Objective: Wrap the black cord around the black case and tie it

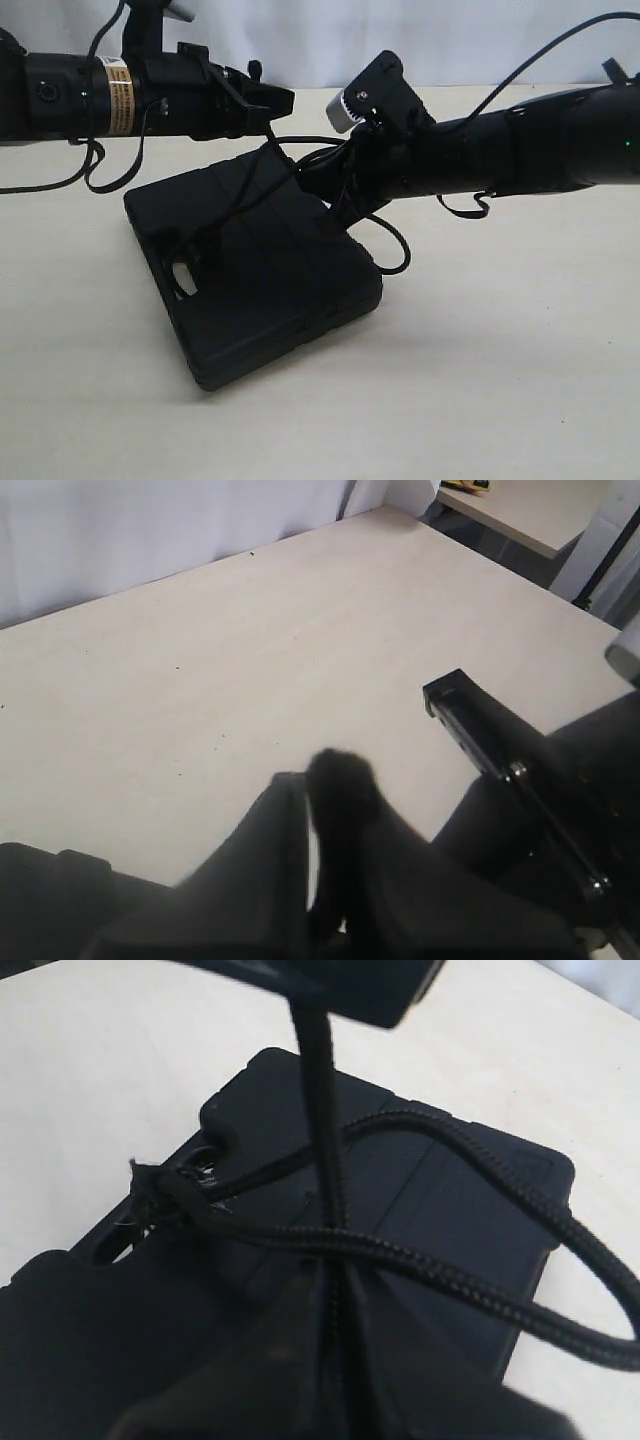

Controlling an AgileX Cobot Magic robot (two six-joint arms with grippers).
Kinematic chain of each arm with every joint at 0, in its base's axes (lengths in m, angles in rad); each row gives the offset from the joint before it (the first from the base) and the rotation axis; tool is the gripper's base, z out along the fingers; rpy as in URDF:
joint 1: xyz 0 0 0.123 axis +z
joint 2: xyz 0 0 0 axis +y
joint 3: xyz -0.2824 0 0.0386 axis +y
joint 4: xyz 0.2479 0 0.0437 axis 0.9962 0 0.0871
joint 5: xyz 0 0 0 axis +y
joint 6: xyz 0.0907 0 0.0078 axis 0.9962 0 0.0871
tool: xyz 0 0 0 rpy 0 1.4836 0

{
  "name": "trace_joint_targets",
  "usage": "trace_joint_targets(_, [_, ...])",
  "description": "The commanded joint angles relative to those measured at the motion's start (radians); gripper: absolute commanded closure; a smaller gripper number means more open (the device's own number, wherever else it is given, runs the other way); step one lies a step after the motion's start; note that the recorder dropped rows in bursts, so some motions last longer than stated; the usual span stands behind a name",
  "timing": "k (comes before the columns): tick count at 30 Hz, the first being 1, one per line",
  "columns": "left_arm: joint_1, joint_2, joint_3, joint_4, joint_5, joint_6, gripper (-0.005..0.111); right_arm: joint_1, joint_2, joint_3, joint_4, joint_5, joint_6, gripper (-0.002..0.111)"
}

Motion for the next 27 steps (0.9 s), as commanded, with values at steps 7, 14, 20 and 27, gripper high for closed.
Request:
trace_joint_targets(7, [0.001,-0.066,-0.009,0.041,0.024,-0.015,0.107,-0.002,-0.025,-0.007,-0.174,-0.105,0.326,0.060])
trace_joint_targets(14, [0.001,-0.179,-0.009,0.079,0.125,-0.060,0.107,-0.036,-0.245,-0.007,-1.055,-0.107,1.037,0.037])
trace_joint_targets(20, [0.001,-0.200,-0.009,0.095,0.105,-0.133,0.107,0.036,-0.365,-0.007,-0.732,-0.090,0.776,0.052])
trace_joint_targets(27, [0.001,-0.202,-0.009,0.197,-0.015,-0.227,0.107,0.119,-0.261,-0.039,-0.585,-0.223,0.573,0.064])
